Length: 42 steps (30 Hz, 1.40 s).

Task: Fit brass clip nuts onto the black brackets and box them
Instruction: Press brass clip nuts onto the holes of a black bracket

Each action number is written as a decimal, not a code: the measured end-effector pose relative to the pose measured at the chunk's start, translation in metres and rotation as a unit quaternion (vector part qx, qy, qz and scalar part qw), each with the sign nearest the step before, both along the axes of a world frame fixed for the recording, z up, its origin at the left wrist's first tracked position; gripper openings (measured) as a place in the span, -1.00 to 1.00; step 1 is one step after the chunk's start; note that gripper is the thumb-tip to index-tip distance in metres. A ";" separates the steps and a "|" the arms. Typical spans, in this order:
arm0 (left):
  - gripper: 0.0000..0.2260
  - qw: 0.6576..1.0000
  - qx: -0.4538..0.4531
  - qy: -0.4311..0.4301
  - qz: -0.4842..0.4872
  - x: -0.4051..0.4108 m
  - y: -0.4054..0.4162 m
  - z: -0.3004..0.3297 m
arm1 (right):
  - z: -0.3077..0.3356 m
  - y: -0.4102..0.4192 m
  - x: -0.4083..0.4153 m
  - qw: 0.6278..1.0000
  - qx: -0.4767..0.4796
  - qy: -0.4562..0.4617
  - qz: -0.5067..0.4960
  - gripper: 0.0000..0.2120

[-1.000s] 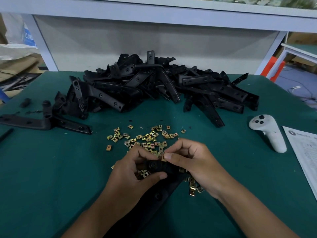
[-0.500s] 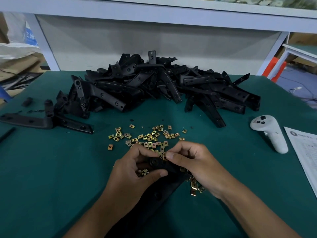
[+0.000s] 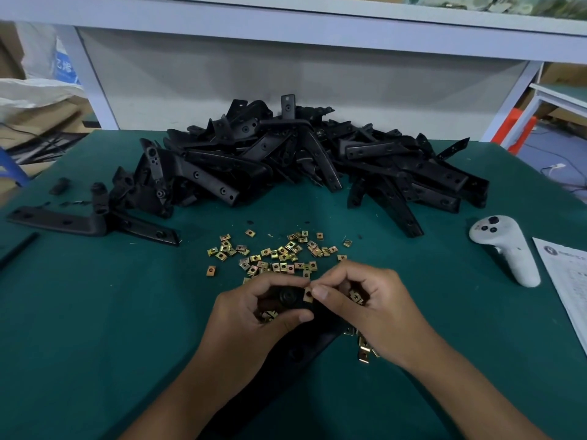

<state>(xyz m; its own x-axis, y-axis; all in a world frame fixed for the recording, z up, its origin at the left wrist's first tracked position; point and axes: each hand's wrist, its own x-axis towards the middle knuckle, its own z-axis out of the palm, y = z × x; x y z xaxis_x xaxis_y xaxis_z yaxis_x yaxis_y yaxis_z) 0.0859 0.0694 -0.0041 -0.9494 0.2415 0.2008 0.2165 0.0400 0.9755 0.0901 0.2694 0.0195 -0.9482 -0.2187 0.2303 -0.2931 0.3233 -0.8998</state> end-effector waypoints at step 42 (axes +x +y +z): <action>-0.74 0.885 -0.093 0.261 -0.375 0.182 0.270 0.041 | 0.051 0.209 0.404 0.762 0.279 -0.047 -0.583 -0.74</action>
